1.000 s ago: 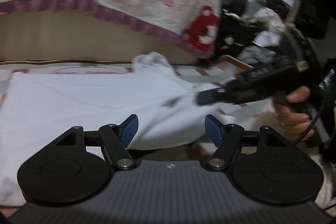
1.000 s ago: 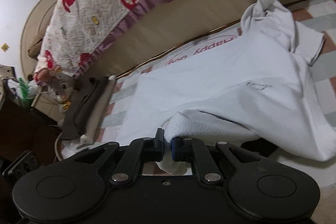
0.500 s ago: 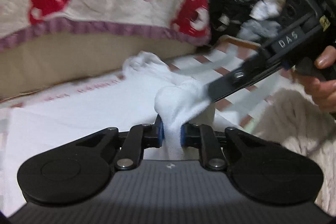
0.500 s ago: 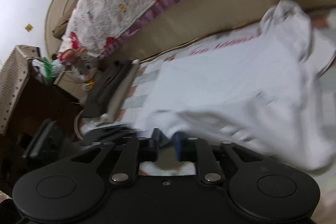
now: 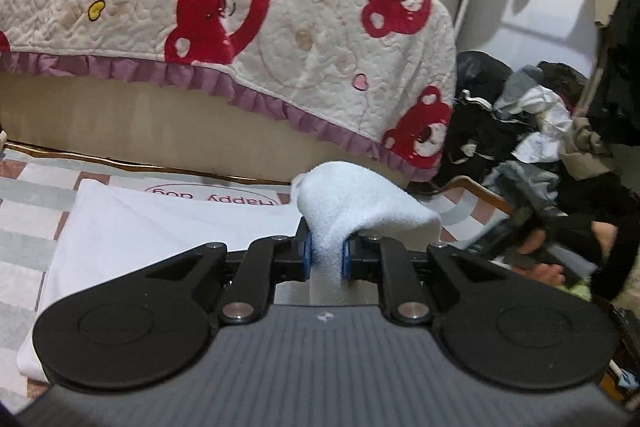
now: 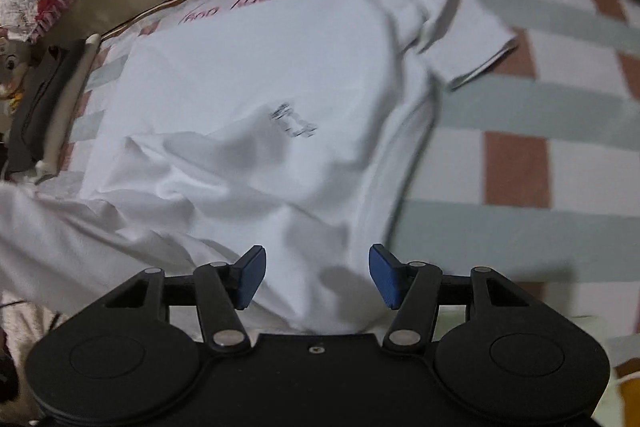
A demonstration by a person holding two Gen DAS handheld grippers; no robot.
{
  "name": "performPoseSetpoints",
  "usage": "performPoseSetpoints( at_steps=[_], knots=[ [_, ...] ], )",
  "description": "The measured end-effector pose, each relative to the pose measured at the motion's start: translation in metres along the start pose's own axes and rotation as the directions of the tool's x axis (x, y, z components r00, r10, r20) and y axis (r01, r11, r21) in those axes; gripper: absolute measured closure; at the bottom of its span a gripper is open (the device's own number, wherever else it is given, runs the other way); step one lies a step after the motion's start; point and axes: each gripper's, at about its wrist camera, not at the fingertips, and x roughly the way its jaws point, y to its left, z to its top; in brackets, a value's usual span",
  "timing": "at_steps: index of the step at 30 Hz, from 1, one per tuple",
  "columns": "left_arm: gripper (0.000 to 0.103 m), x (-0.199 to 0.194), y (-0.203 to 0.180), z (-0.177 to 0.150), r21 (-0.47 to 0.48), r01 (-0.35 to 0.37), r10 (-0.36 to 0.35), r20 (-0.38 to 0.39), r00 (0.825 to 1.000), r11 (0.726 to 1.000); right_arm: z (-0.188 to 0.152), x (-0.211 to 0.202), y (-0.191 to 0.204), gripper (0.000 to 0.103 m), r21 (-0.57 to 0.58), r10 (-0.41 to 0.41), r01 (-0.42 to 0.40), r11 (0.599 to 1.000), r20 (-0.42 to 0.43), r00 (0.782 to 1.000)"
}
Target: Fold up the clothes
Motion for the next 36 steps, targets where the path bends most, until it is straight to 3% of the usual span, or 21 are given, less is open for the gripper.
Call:
performPoseSetpoints(
  at_steps=[2, 5, 8, 9, 11, 13, 16, 18, 21, 25, 28, 30, 32, 33, 34, 36],
  knots=[
    [0.09, -0.006, -0.002, -0.004, 0.008, -0.015, 0.015, -0.014, 1.0, 1.0, 0.001, 0.011, 0.003, 0.038, -0.001, 0.031, -0.031, 1.0, -0.02, 0.999],
    [0.09, -0.018, 0.002, -0.007, -0.003, -0.021, 0.021, -0.003, 1.0, 1.0, 0.012, 0.027, -0.007, 0.038, 0.067, 0.005, -0.003, 0.998, -0.044, 0.999],
    [0.09, -0.045, 0.005, -0.005, -0.019, -0.009, 0.01, 0.091, 0.996, 1.0, 0.022, 0.042, -0.017, 0.038, 0.124, -0.022, 0.031, 0.992, -0.078, 0.997],
    [0.09, -0.057, 0.004, -0.006, 0.0, -0.022, 0.021, 0.148, 0.989, 1.0, 0.023, 0.045, -0.021, 0.038, 0.14, -0.019, 0.032, 0.99, -0.096, 0.995],
    [0.09, -0.069, 0.003, -0.006, 0.045, -0.085, 0.075, 0.191, 0.979, 0.995, 0.021, 0.049, -0.028, 0.038, 0.179, 0.031, -0.004, 0.984, -0.148, 0.988],
    [0.09, -0.065, 0.011, -0.009, 0.035, -0.147, 0.139, 0.157, 0.978, 0.989, 0.015, 0.055, -0.031, 0.037, 0.209, 0.081, -0.036, 0.977, -0.21, 0.974],
    [0.091, -0.045, 0.035, -0.017, -0.04, -0.232, 0.234, 0.062, 0.97, 0.972, 0.005, 0.066, -0.031, 0.037, 0.197, 0.061, -0.005, 0.98, -0.277, 0.959],
    [0.09, -0.029, 0.052, -0.02, -0.076, -0.309, 0.311, 0.014, 0.95, 0.948, 0.002, 0.074, -0.029, 0.037, 0.195, 0.05, 0.014, 0.981, -0.318, 0.947],
    [0.09, -0.006, 0.083, -0.021, -0.143, -0.427, 0.423, -0.061, 0.904, 0.893, -0.001, 0.08, -0.02, 0.037, 0.186, 0.053, 0.012, 0.983, -0.342, 0.938],
    [0.09, 0.016, 0.125, -0.028, -0.239, -0.503, 0.474, -0.171, 0.864, 0.831, -0.006, 0.095, -0.008, 0.029, 0.128, 0.012, 0.041, 0.991, -0.39, 0.921],
    [0.09, 0.021, 0.127, -0.04, -0.199, -0.522, 0.491, -0.187, 0.851, 0.829, -0.009, 0.108, 0.001, 0.029, 0.065, -0.071, 0.107, 0.992, -0.414, 0.907],
    [0.09, 0.022, 0.125, -0.047, -0.178, -0.52, 0.489, -0.19, 0.851, 0.836, -0.01, 0.116, 0.008, 0.029, 0.037, -0.091, 0.117, 0.992, -0.419, 0.904],
    [0.09, 0.022, 0.124, -0.052, -0.167, -0.512, 0.481, -0.194, 0.855, 0.843, -0.011, 0.119, 0.02, 0.037, -0.036, -0.115, 0.109, 0.993, -0.396, 0.911],
    [0.09, 0.023, 0.125, -0.053, -0.169, -0.503, 0.47, -0.199, 0.86, 0.848, -0.011, 0.119, 0.028, 0.08, -0.091, -0.133, 0.107, 0.99, -0.377, 0.917],
    [0.09, 0.023, 0.124, -0.052, -0.171, -0.495, 0.461, -0.202, 0.864, 0.852, -0.011, 0.117, 0.038, 0.094, -0.162, -0.151, 0.1, 0.982, -0.348, 0.925],
    [0.09, 0.02, 0.121, -0.05, -0.169, -0.468, 0.434, -0.202, 0.878, 0.868, -0.011, 0.101, 0.053, 0.094, -0.266, -0.207, 0.122, 0.956, -0.317, 0.926]
  ],
)
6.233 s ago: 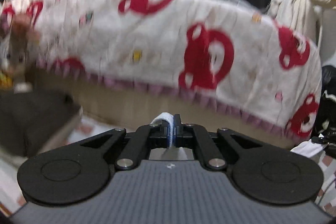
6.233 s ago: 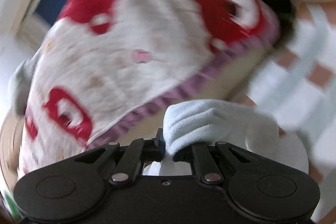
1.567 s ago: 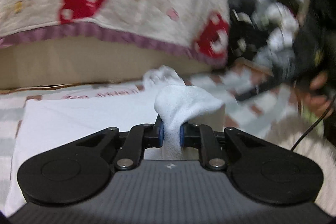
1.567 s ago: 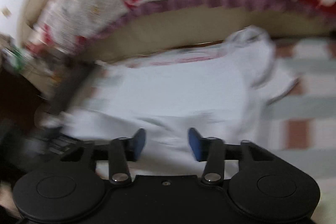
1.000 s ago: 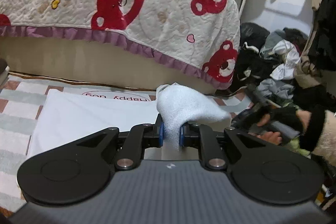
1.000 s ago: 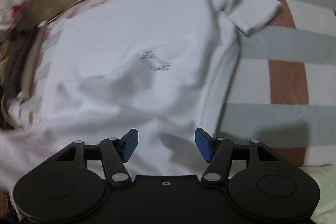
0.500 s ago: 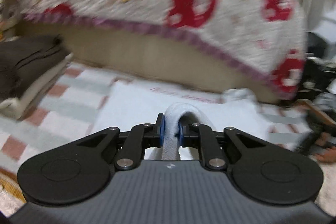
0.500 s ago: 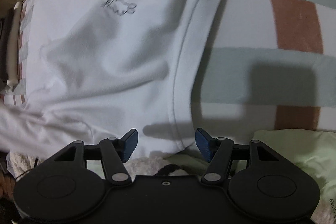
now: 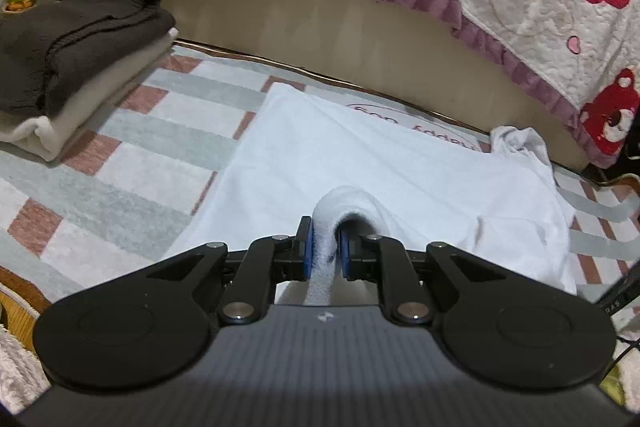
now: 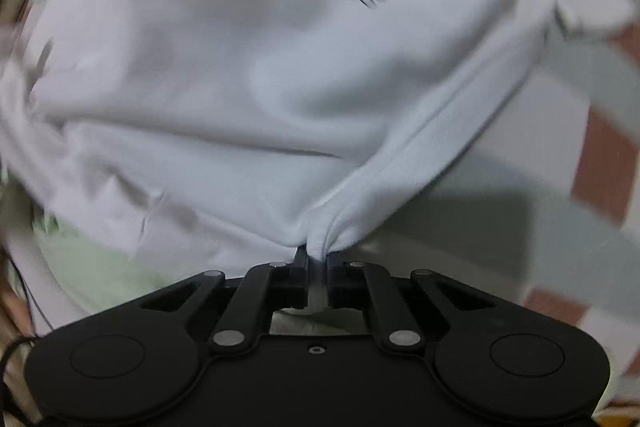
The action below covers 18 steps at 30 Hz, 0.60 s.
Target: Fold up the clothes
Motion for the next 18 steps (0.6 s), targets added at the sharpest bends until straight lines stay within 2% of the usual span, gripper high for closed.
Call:
performPoseSetpoints(
  at_steps=[2, 3, 5, 9, 12, 14, 16, 18],
  knots=[
    [0.09, -0.003, -0.001, 0.0, 0.017, 0.035, -0.035, -0.013, 0.999, 0.999, -0.002, -0.018, 0.012, 0.095, -0.091, -0.059, 0.061, 0.994, 0.022, 0.998],
    [0.088, -0.004, -0.002, -0.001, 0.026, 0.051, -0.05, -0.023, 0.998, 0.998, -0.003, -0.03, 0.011, 0.095, -0.098, -0.091, 0.094, 0.991, 0.033, 0.995],
    [0.088, -0.005, -0.005, -0.005, 0.038, 0.076, -0.074, -0.034, 0.997, 0.996, -0.003, -0.058, 0.002, 0.094, -0.083, -0.139, 0.142, 0.986, 0.048, 0.989],
    [0.088, -0.004, -0.013, -0.011, 0.071, 0.145, -0.14, -0.069, 0.988, 0.987, -0.003, -0.1, -0.005, 0.095, -0.038, -0.182, 0.184, 0.982, 0.056, 0.982],
    [0.086, -0.006, -0.016, -0.014, 0.072, 0.228, -0.22, -0.105, 0.97, 0.971, -0.002, -0.13, -0.013, 0.095, -0.043, -0.202, 0.205, 0.978, 0.075, 0.977],
    [0.087, -0.011, -0.017, -0.018, 0.058, 0.259, -0.248, -0.144, 0.958, 0.964, 0.001, -0.143, -0.016, 0.095, -0.044, -0.214, 0.218, 0.975, 0.084, 0.973],
    [0.094, -0.021, -0.019, -0.024, 0.042, 0.289, -0.277, -0.184, 0.943, 0.956, -0.008, -0.147, -0.024, 0.095, -0.05, -0.225, 0.23, 0.972, 0.079, 0.971],
    [0.095, -0.039, -0.02, -0.03, 0.021, 0.33, -0.317, -0.219, 0.923, 0.944, -0.018, -0.142, -0.033, 0.095, -0.057, -0.23, 0.234, 0.971, 0.067, 0.971]
  ],
)
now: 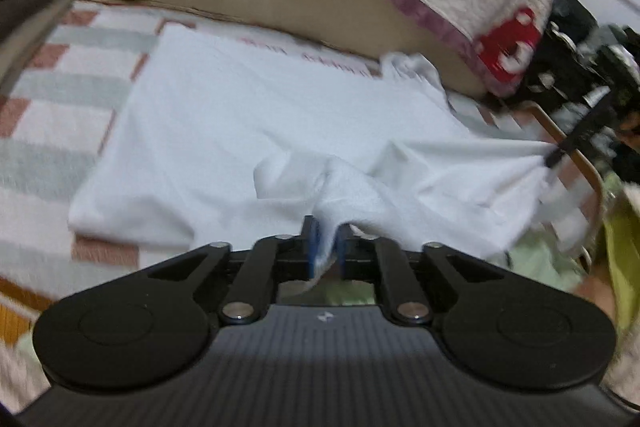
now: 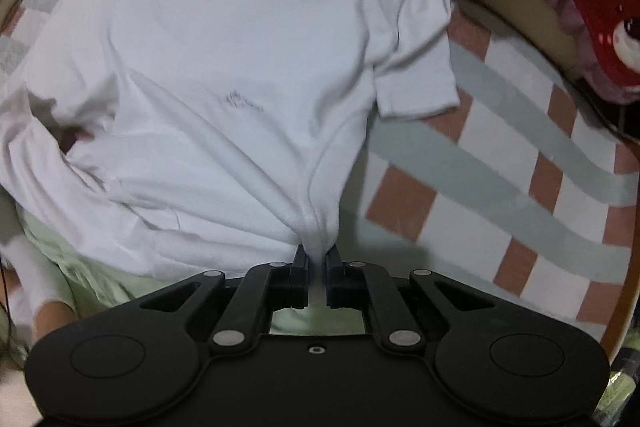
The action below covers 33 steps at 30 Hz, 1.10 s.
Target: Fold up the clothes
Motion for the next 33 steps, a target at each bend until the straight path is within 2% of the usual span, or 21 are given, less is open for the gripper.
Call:
performPoseSetpoints(
  at_steps=[3, 6, 7, 11, 12, 13, 14, 15, 16, 19, 21, 22, 24, 26, 28, 29, 30, 32, 33],
  knots=[
    [0.095, -0.021, -0.009, -0.017, -0.044, 0.083, -0.085, -0.052, 0.995, 0.996, -0.031, 0.017, -0.008, 0.095, -0.019, 0.001, -0.002, 1.0, -0.038, 0.999],
    [0.095, -0.028, -0.014, -0.036, -0.096, 0.126, -0.136, -0.114, 0.984, 0.987, -0.055, 0.037, -0.014, 0.096, 0.003, 0.015, -0.015, 1.0, -0.039, 0.999],
    [0.095, -0.025, -0.016, -0.042, -0.105, 0.119, -0.133, -0.138, 0.981, 0.987, -0.063, 0.045, -0.017, 0.096, 0.016, 0.025, -0.024, 1.0, -0.038, 0.999],
    [0.095, 0.009, -0.014, -0.06, -0.123, -0.014, -0.021, -0.274, 0.962, 0.992, -0.07, 0.101, -0.019, 0.095, 0.047, 0.042, -0.038, 0.998, -0.077, 0.996],
    [0.09, 0.011, -0.016, -0.06, -0.123, -0.023, -0.013, -0.285, 0.959, 0.992, -0.068, 0.112, -0.019, 0.094, 0.041, 0.035, -0.032, 0.999, -0.093, 0.995],
    [0.081, 0.011, -0.018, -0.058, -0.119, -0.021, -0.015, -0.291, 0.957, 0.993, -0.066, 0.122, -0.019, 0.082, 0.034, 0.029, -0.025, 0.999, -0.11, 0.994],
    [0.074, 0.007, -0.021, -0.056, -0.11, -0.007, -0.025, -0.287, 0.958, 0.994, -0.063, 0.126, -0.02, 0.075, 0.038, 0.026, -0.021, 0.999, -0.131, 0.991],
    [0.061, -0.001, -0.024, -0.051, -0.101, 0.013, -0.04, -0.271, 0.962, 0.995, -0.059, 0.123, -0.021, 0.07, 0.032, 0.027, -0.023, 0.999, -0.132, 0.991],
    [0.055, -0.01, -0.025, -0.047, -0.093, 0.03, -0.053, -0.251, 0.966, 0.995, -0.055, 0.119, -0.023, 0.066, 0.026, 0.028, -0.025, 0.999, -0.133, 0.991],
    [0.052, -0.044, -0.016, -0.028, -0.136, 0.068, -0.089, -0.159, 0.983, 0.988, -0.044, 0.081, -0.035, 0.059, -0.016, 0.061, -0.062, 0.998, -0.05, 0.997],
    [0.044, -0.06, 0.003, -0.011, -0.196, 0.046, -0.062, -0.078, 0.995, 0.98, -0.035, 0.051, -0.044, 0.058, -0.004, 0.107, -0.107, 0.994, 0.026, 0.994],
    [0.042, -0.064, 0.014, -0.004, -0.228, 0.02, -0.032, -0.047, 0.998, 0.973, -0.029, 0.035, -0.046, 0.058, 0.02, 0.139, -0.141, 0.99, 0.083, 0.987],
    [0.042, -0.059, 0.041, 0.008, -0.313, -0.098, 0.088, -0.046, 0.995, 0.945, -0.016, 0.012, -0.037, 0.058, 0.032, 0.244, -0.254, 0.967, 0.195, 0.95],
    [0.042, -0.041, 0.068, 0.017, -0.384, -0.187, 0.176, -0.065, 0.982, 0.904, -0.008, 0.005, -0.013, 0.058, 0.009, 0.388, -0.405, 0.914, 0.27, 0.881],
    [0.043, -0.018, 0.089, 0.022, -0.453, -0.226, 0.212, -0.081, 0.974, 0.862, 0.001, 0.012, 0.026, 0.058, -0.053, 0.517, -0.524, 0.85, 0.273, 0.811],
    [0.043, -0.008, 0.095, 0.023, -0.483, -0.25, 0.238, -0.088, 0.967, 0.839, 0.004, 0.019, 0.048, 0.058, -0.079, 0.547, -0.547, 0.833, 0.266, 0.794],
    [0.043, 0.003, 0.102, 0.023, -0.512, -0.274, 0.263, -0.096, 0.96, 0.814, 0.008, 0.027, 0.07, 0.059, -0.107, 0.566, -0.558, 0.823, 0.249, 0.786],
    [0.044, 0.025, 0.116, 0.025, -0.568, -0.319, 0.311, -0.114, 0.944, 0.759, 0.012, 0.045, 0.111, 0.059, -0.152, 0.56, -0.54, 0.828, 0.228, 0.796],
    [0.044, 0.033, 0.119, 0.026, -0.57, -0.347, 0.341, -0.121, 0.932, 0.745, 0.017, 0.056, 0.127, 0.059, -0.16, 0.554, -0.53, 0.832, 0.211, 0.805]
  ],
)
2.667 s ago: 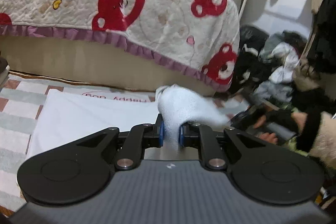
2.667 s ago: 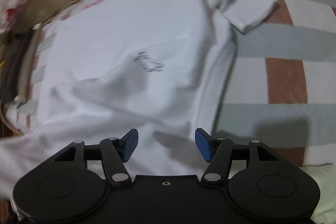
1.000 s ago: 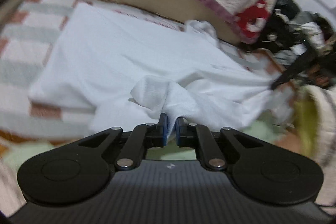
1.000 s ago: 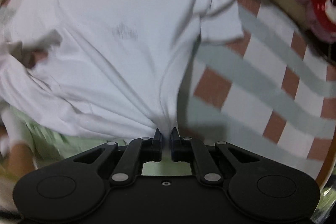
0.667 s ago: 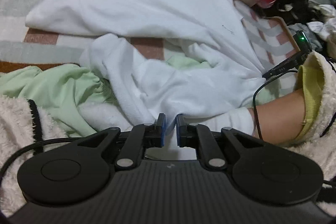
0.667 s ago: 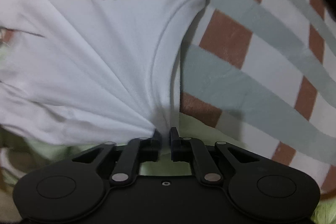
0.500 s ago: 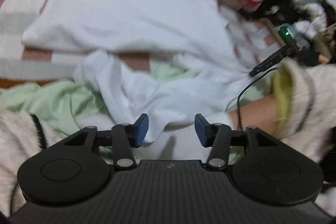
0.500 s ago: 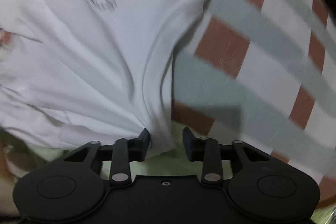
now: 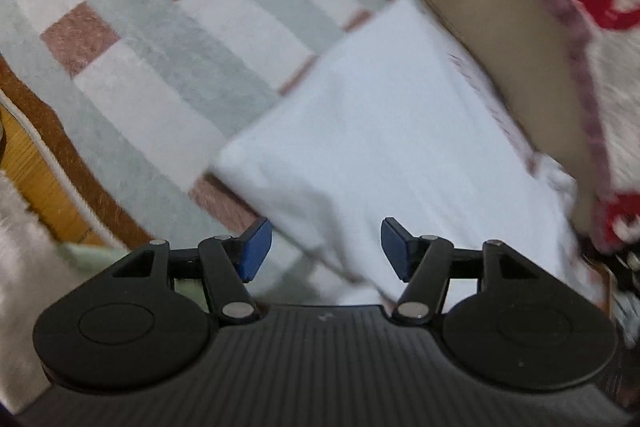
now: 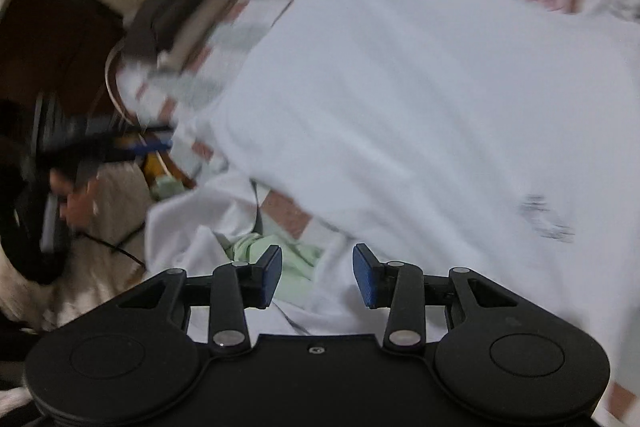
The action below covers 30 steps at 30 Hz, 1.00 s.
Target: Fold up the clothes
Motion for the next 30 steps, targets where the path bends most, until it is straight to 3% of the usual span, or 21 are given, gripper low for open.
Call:
performPoseSetpoints(
  at_steps=[6, 9, 12, 13, 15, 16, 17, 18, 20, 22, 25, 28, 30],
  knots=[
    [0.042, 0.02, -0.012, -0.009, 0.147, -0.146, 0.137, 0.068, 0.988, 0.978, -0.006, 0.06, 0.006, 0.059, 0.018, -0.064, 0.064, 0.998, 0.002, 0.998],
    [0.042, 0.025, 0.002, -0.007, 0.113, -0.168, 0.163, 0.052, 0.985, 0.979, -0.012, 0.075, 0.027, 0.059, -0.096, -0.229, 0.237, 0.967, 0.08, 0.97],
    [0.042, 0.033, 0.016, -0.005, 0.037, -0.139, 0.138, 0.025, 0.99, 0.99, -0.013, 0.099, 0.036, 0.059, -0.218, -0.289, 0.302, 0.928, 0.089, 0.953],
    [0.037, 0.035, 0.019, -0.004, 0.007, -0.118, 0.118, 0.03, 0.993, 0.993, -0.014, 0.106, 0.037, 0.06, -0.25, -0.307, 0.318, 0.915, 0.085, 0.948],
    [0.038, 0.037, 0.022, -0.002, -0.04, -0.084, 0.087, 0.063, 0.994, 0.996, -0.013, 0.111, 0.034, 0.065, -0.266, -0.332, 0.349, 0.899, 0.108, 0.937],
    [0.045, 0.037, 0.021, -0.001, -0.04, -0.068, 0.071, 0.077, 0.995, 0.997, -0.011, 0.109, 0.031, 0.073, -0.254, -0.325, 0.346, 0.903, 0.122, 0.938],
    [0.063, 0.037, 0.018, 0.0, -0.023, -0.052, 0.054, 0.087, 0.995, 0.998, -0.01, 0.106, 0.027, 0.085, -0.236, -0.313, 0.335, 0.912, 0.128, 0.941],
    [0.099, 0.038, 0.014, 0.001, -0.006, -0.037, 0.038, 0.097, 0.995, 0.999, -0.009, 0.104, 0.024, 0.097, -0.222, -0.304, 0.327, 0.919, 0.13, 0.944],
    [0.1, 0.034, 0.005, 0.004, 0.05, -0.025, 0.018, 0.139, 0.99, 0.998, -0.012, 0.088, 0.014, 0.097, -0.185, -0.23, 0.253, 0.95, 0.136, 0.964],
    [0.1, 0.016, -0.012, 0.008, 0.145, -0.049, 0.014, 0.232, 0.973, 0.988, -0.017, 0.073, 0.012, 0.097, -0.17, -0.159, 0.184, 0.968, 0.151, 0.976],
    [0.1, -0.011, -0.026, 0.015, 0.212, -0.024, -0.047, 0.325, 0.944, 0.977, -0.027, 0.052, 0.019, 0.097, -0.183, -0.047, 0.079, 0.98, 0.173, 0.984],
    [0.1, -0.018, -0.025, 0.02, 0.199, 0.001, -0.069, 0.335, 0.94, 0.98, -0.033, 0.042, 0.025, 0.097, -0.215, 0.071, -0.038, 0.976, 0.145, 0.987],
    [0.1, -0.018, -0.02, 0.02, 0.177, -0.012, -0.044, 0.311, 0.949, 0.984, -0.035, 0.045, 0.031, 0.097, -0.256, 0.115, -0.086, 0.963, 0.1, 0.988]
  ],
)
